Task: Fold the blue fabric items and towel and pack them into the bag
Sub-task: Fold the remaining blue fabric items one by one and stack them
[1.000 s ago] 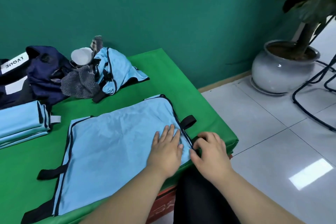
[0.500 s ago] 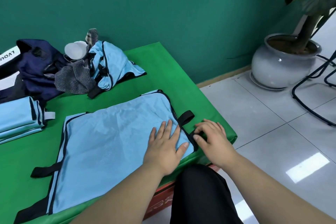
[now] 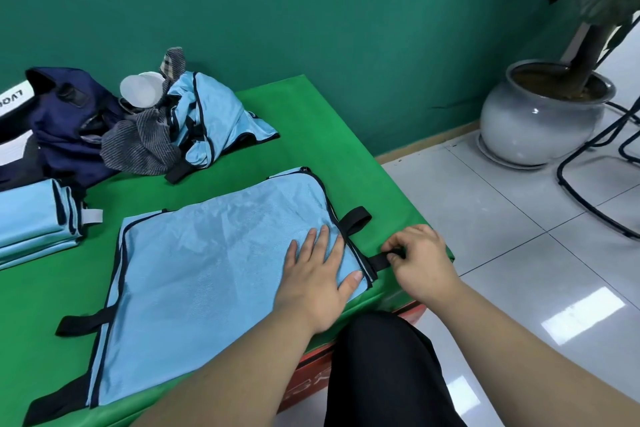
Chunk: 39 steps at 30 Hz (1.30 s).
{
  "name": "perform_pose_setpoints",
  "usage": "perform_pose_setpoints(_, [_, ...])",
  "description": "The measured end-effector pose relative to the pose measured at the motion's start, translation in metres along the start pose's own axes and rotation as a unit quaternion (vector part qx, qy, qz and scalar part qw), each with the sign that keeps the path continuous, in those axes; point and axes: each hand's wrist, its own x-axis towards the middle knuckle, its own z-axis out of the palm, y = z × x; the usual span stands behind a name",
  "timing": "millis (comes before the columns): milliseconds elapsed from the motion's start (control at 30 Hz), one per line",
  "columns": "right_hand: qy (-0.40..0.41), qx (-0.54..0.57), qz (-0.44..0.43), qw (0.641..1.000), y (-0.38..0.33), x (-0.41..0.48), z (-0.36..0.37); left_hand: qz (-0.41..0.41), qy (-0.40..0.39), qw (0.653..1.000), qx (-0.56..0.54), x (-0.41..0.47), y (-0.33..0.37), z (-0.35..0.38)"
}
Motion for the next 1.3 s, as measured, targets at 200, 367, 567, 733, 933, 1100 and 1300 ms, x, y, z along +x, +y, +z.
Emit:
perform_pose_setpoints(200, [-0.013,0.052,0.016,0.998,-0.019,0.02,-0.005,-0.017,-0.048,0.999,-0.016,0.007,0.004,-0.008])
perform_pose_setpoints(367, [-0.062,-0.016,0.024,0.998,-0.036,0.056,0.004,-0.052,-0.049,0.997,-0.025,0.015,0.011,-0.015])
perform_pose_setpoints(567, [-0.041,-0.085,0.007,0.995,-0.027,0.077,0.01,-0.05,-0.026,0.998,-0.001,0.009,0.014,-0.006])
perform_pose_setpoints(733, [-0.013,-0.04,0.008,0.999,-0.02,0.084,0.007,-0.049,-0.021,0.999,0.0,0.009,0.014,-0.004])
perform_pose_setpoints(933, [-0.009,0.043,0.04,0.998,-0.024,0.074,0.005,-0.048,-0.068,0.996,-0.021,0.013,0.012,-0.011])
perform_pose_setpoints(1100, [0.044,0.043,-0.015,0.998,-0.033,0.036,0.0,-0.032,-0.072,0.989,-0.121,0.024,-0.005,-0.03])
perform_pose_setpoints(1300, [0.036,0.096,-0.129,0.986,-0.055,-0.012,0.017,0.009,0.011,0.974,-0.225,-0.025,-0.053,-0.043])
